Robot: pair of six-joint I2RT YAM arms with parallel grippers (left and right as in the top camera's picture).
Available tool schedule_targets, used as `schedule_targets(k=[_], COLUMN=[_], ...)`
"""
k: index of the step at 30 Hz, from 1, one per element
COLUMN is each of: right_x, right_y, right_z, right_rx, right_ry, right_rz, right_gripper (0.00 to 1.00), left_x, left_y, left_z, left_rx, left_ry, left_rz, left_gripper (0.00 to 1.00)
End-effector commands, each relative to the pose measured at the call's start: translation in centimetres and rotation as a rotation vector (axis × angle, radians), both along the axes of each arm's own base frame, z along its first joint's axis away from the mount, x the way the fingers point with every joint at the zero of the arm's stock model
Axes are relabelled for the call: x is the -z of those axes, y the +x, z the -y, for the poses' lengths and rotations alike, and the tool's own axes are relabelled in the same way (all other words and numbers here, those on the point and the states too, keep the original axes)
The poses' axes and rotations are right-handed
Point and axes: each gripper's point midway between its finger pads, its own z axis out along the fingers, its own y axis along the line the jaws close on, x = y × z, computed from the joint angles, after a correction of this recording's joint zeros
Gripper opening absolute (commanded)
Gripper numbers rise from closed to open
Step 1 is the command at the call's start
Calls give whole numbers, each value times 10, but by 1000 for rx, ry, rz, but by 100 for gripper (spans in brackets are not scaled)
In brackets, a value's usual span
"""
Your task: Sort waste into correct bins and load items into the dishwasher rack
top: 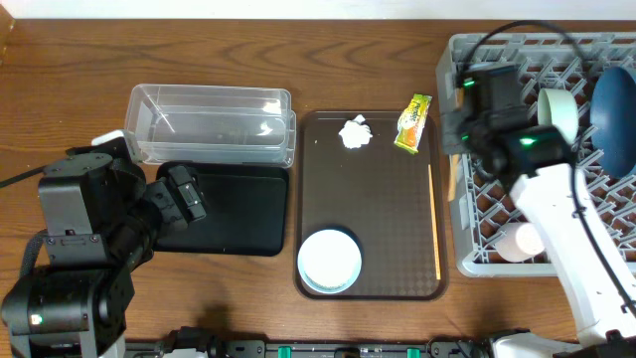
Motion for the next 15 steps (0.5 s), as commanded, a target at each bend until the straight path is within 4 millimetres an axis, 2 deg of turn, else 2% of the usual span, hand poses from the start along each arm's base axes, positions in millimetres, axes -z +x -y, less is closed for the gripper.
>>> schedule_targets(k=[1,4,7,11,13,15], right_x=[13,20,32,56,66,69], right_y=[10,19,23,30,34,35], right_z=[36,50,41,44,41,39], right_rx=[-10,-21,-65,-53,-61,-52], right_ry=[-74,-46,36,2,13,26], right_rz=[-24,-26,-47,-95,-108,-113], right_gripper=[1,1,1,1,10,32], left_x=[-3,-3,-3,-3,-3,-3], left_y=[-1,-1,-1,-1,-1,-1], left_z=[-3,-3,-3,-3,-3,-3], left_rx=[-13,-13,-13,-13,-13,-13], left_ry=[8,8,8,8,8,8], left_rz=[7,7,7,7,7,7], left_gripper=[94,94,94,94,94,94])
